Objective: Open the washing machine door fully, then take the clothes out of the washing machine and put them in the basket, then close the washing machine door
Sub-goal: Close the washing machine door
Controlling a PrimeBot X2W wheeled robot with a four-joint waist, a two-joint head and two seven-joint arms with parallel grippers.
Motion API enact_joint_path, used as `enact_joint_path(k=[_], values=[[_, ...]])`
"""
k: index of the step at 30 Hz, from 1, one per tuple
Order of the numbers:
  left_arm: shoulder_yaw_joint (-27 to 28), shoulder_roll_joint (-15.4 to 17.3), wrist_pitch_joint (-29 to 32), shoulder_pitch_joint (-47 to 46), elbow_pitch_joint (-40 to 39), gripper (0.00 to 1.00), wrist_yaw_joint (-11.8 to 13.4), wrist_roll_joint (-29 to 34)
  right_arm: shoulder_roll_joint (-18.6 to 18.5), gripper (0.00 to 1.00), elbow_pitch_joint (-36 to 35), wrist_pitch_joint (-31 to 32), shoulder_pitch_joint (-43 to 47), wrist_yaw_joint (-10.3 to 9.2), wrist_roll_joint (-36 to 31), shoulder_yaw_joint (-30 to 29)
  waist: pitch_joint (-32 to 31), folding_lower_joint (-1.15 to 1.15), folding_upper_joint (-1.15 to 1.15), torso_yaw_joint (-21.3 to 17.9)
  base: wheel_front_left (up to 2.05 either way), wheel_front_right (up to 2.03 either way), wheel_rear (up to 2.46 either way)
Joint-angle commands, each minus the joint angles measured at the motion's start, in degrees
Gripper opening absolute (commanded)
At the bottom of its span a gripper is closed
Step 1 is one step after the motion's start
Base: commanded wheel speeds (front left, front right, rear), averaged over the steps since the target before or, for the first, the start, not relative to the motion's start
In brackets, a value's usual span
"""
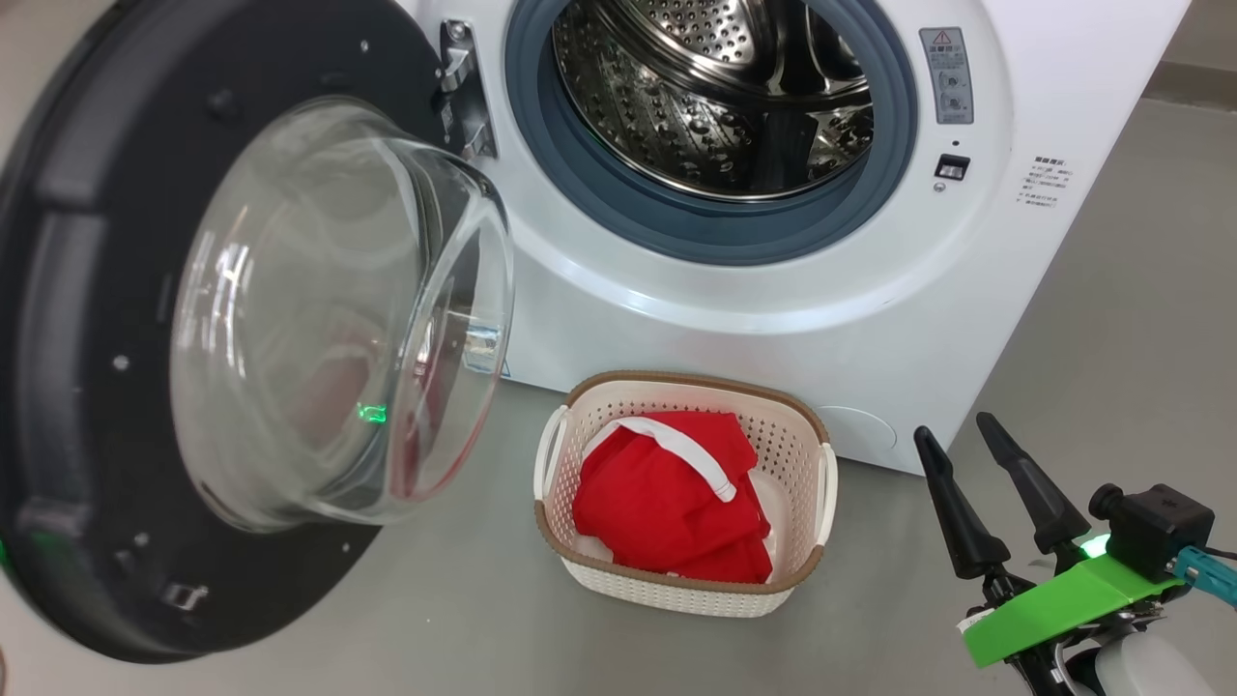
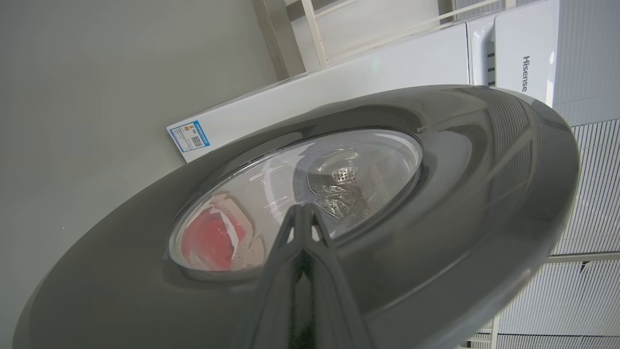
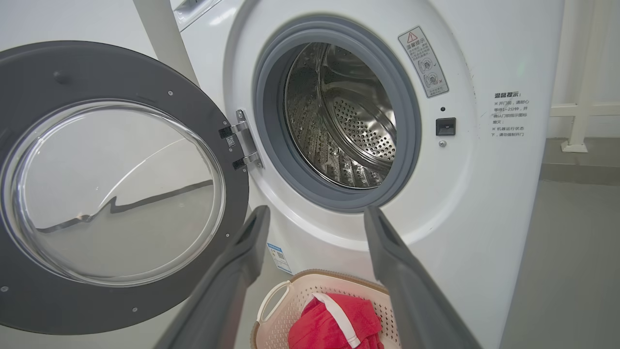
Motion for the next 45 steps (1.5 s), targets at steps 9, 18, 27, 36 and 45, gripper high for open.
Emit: enact_joint_path(k=[9,18,27,36,45], values=[[0.7,-0.3,1.9,3.2,-10.1,0.0,2.6,-1.6,0.0,1.0,-1.5,-0.3,0.7,0.09,-0.4,0.8,-0.6,0.0,0.0,0.4,0.0,0.0,0.0],[0.3,-2.0,1.8,4.2,-12.9,0.0,2.7,-2.0,0.1,1.0,-1.3,-0.3,0.9,0.09,-0.3,1.0,-1.1,0.0,0.0,0.9,0.0,0.0,0.0],[-0.7,-2.5,2.3,5.0,-15.4,0.0,3.1,-1.5,0.4,1.0,-1.2,-0.3,1.1,0.09,-0.2,1.3,-1.7,0.0,0.0,1.1,0.0,0.0,0.0],[0.7,-2.3,-2.1,4.8,-15.5,0.05,0.9,1.3,0.5,1.0,-1.1,-0.3,1.2,0.09,-0.1,1.1,-1.9,0.0,0.0,1.4,0.0,0.0,0.0],[2.6,-1.5,-8.0,3.5,-14.4,1.0,-2.4,5.1,0.7,1.0,-1.3,-0.3,1.4,0.09,-0.2,0.6,-2.0,0.0,0.0,3.2,0.0,0.0,0.0]])
